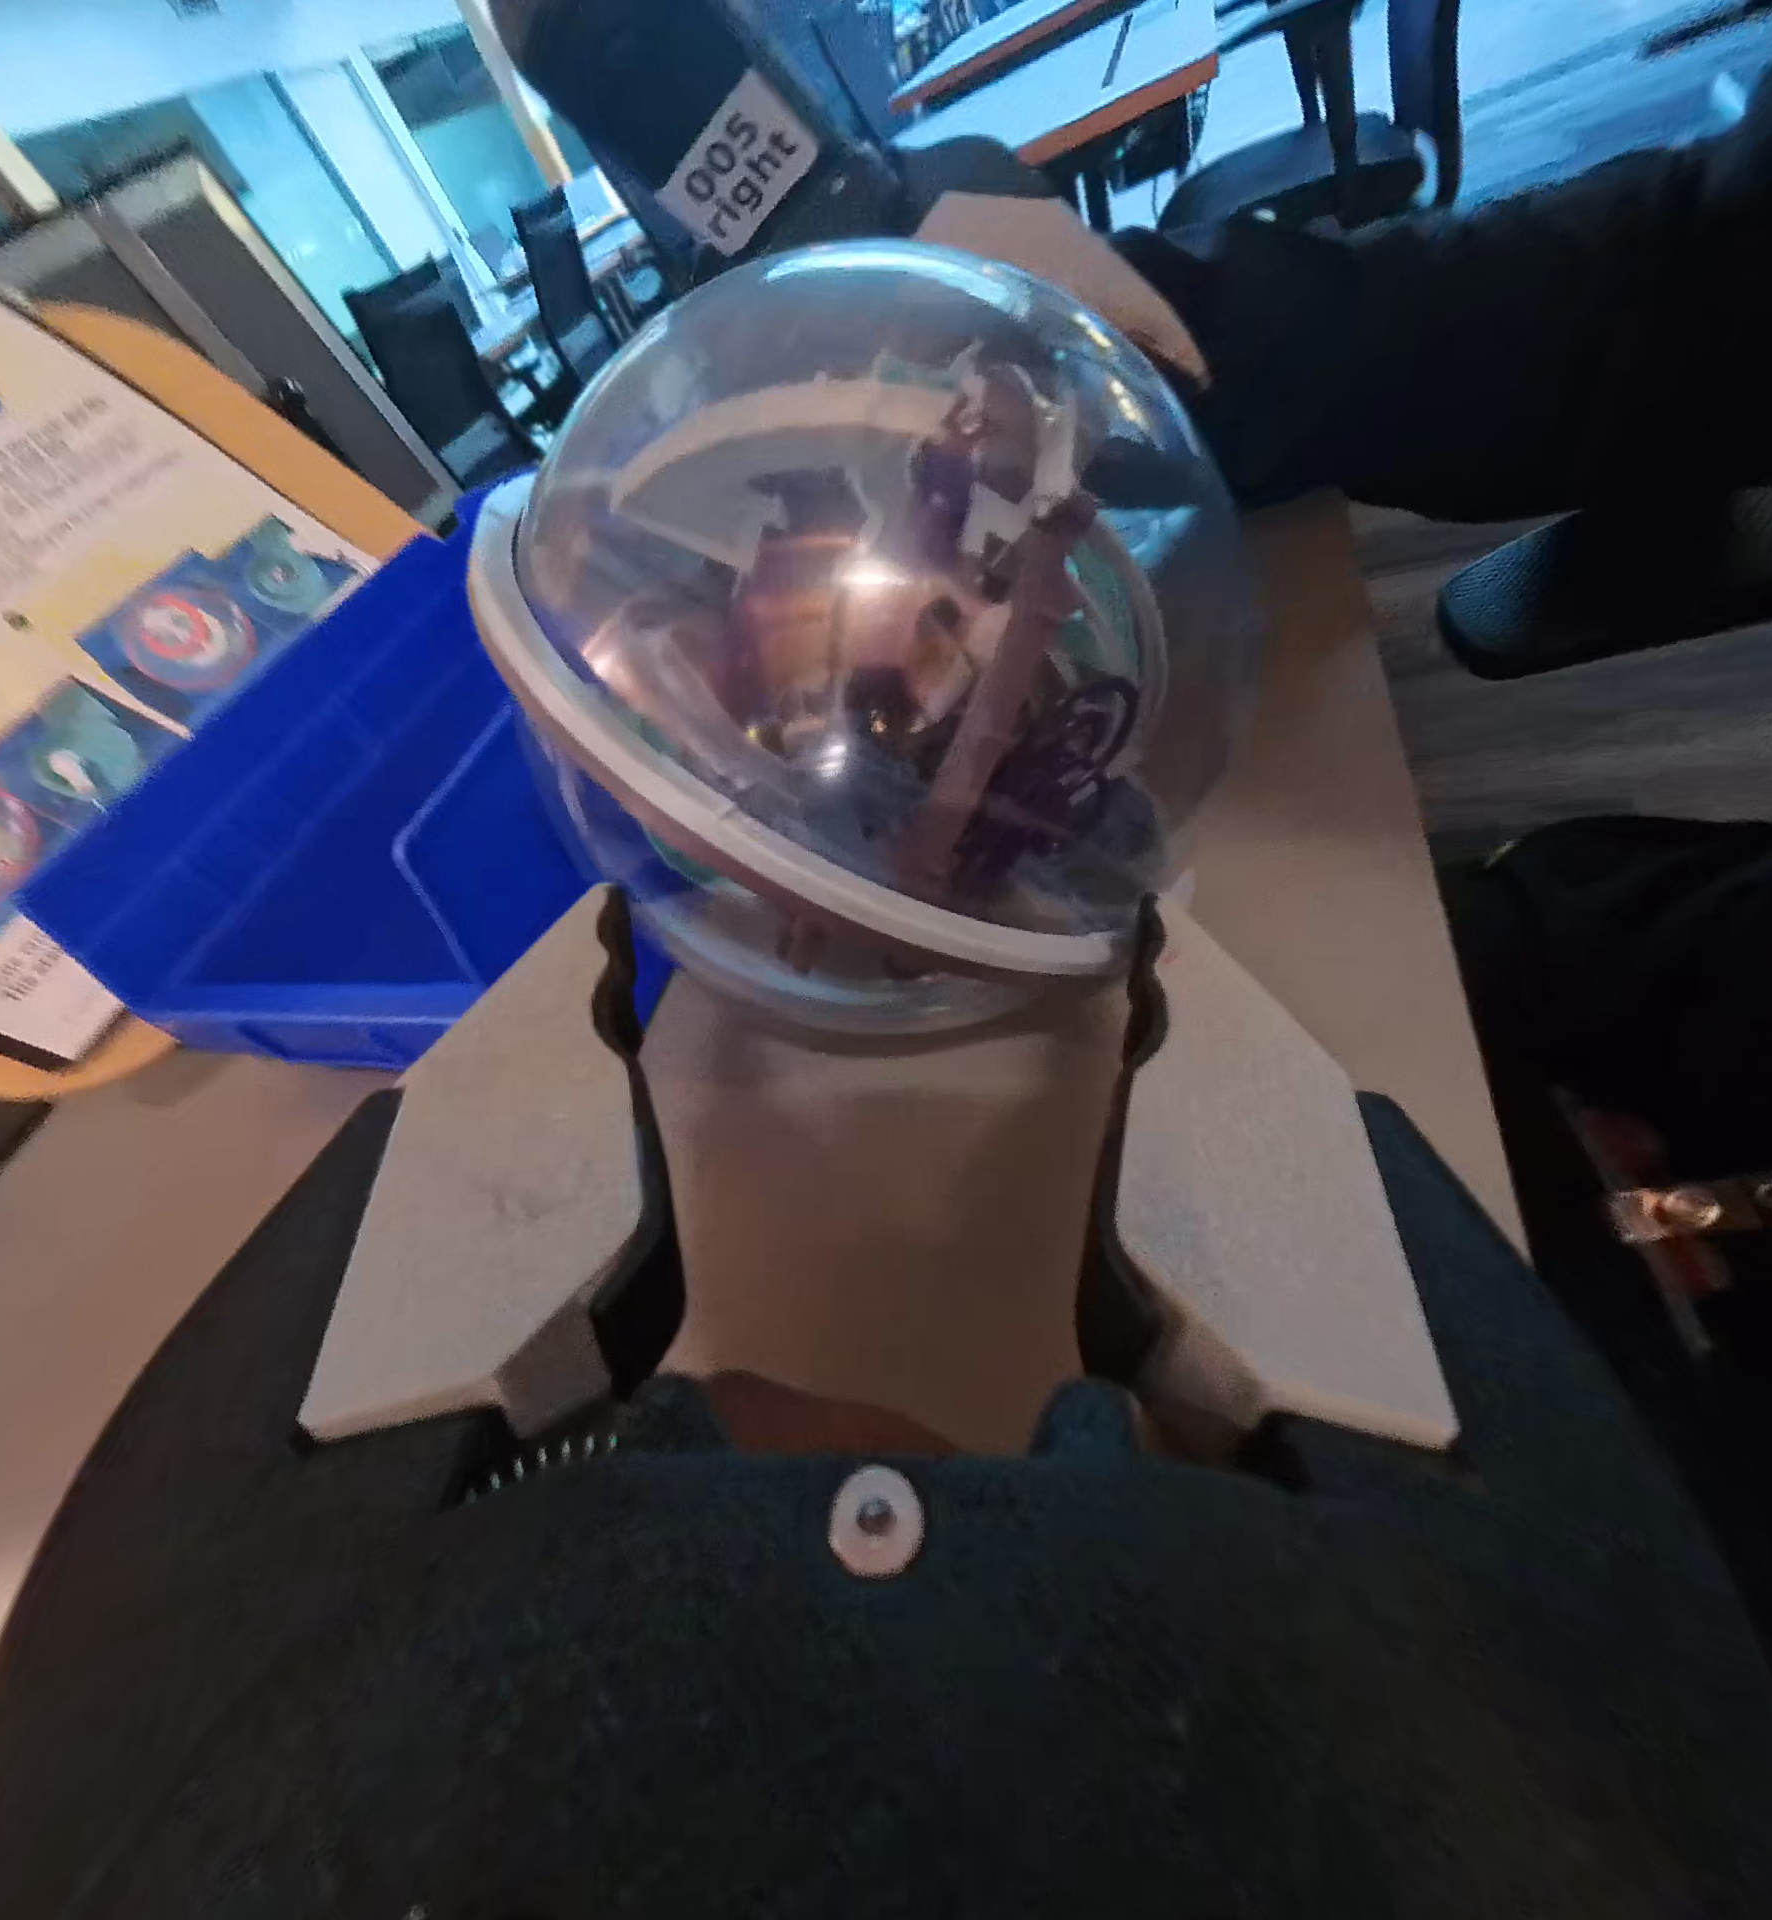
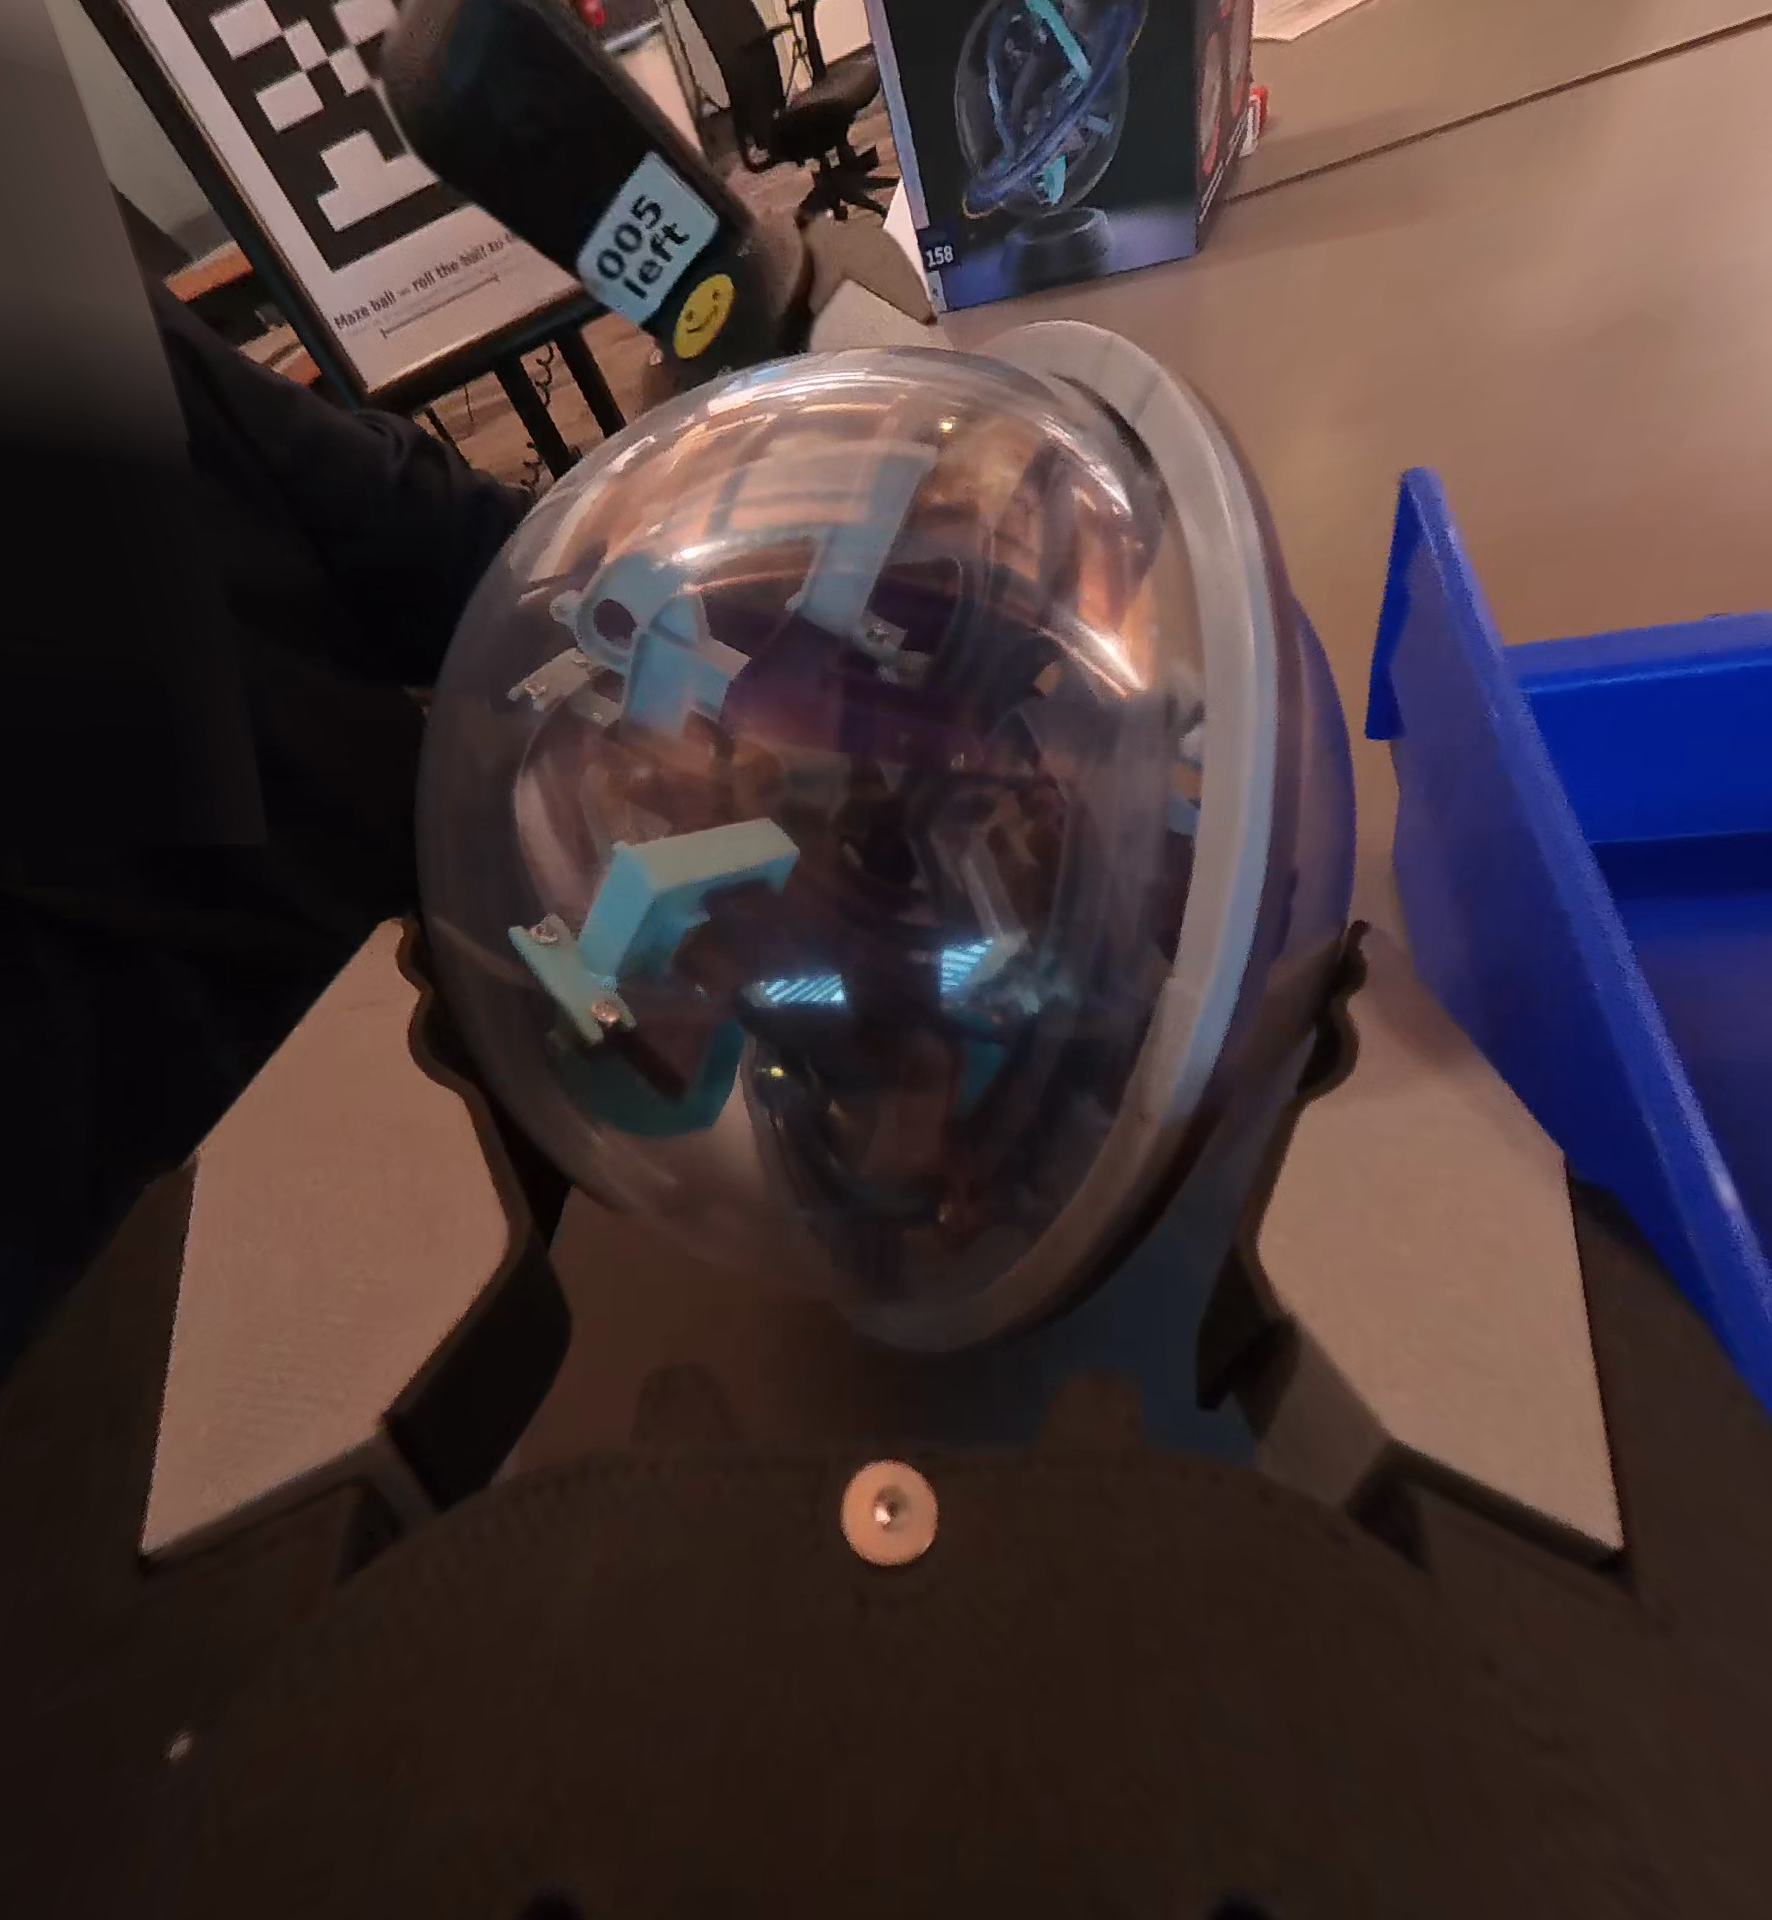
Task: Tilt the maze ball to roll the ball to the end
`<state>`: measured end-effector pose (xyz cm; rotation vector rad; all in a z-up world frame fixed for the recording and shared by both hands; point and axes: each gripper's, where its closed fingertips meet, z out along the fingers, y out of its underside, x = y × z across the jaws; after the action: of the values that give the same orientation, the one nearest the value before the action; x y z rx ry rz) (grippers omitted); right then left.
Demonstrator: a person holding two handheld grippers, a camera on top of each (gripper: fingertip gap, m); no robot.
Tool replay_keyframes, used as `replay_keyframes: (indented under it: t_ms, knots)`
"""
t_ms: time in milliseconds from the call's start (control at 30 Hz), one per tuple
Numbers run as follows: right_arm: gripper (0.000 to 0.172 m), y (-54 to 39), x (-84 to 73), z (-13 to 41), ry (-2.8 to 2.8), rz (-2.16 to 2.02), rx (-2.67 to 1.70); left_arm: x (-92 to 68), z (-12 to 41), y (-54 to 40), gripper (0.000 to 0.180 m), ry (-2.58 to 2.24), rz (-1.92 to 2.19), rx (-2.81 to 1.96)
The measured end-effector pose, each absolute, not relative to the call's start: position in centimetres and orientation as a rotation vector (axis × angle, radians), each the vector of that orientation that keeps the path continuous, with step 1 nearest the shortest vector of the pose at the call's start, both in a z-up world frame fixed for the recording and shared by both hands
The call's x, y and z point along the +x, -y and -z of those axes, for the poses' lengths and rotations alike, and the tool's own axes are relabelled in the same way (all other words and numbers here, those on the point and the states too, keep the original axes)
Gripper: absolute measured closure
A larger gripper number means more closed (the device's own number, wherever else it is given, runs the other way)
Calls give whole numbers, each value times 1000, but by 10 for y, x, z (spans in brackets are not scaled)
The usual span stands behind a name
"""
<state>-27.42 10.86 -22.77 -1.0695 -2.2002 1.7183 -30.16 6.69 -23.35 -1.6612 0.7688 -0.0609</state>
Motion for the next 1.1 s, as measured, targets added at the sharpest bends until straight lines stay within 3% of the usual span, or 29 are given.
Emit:
replay_keyframes:
  t_ms: [133,567,1100]
  knots:
    - [14,-108,-276,228,2199,-1722,-1058,-301,240,-54,83,-933,-69,-1666]
    - [14,-110,-271,228,2212,-1771,-1121,-317,198,-66,78,-1023,131,-1530]
    - [15,-109,-276,231,2190,-1900,-1307,-301,203,-62,88,-1108,-62,-1342]
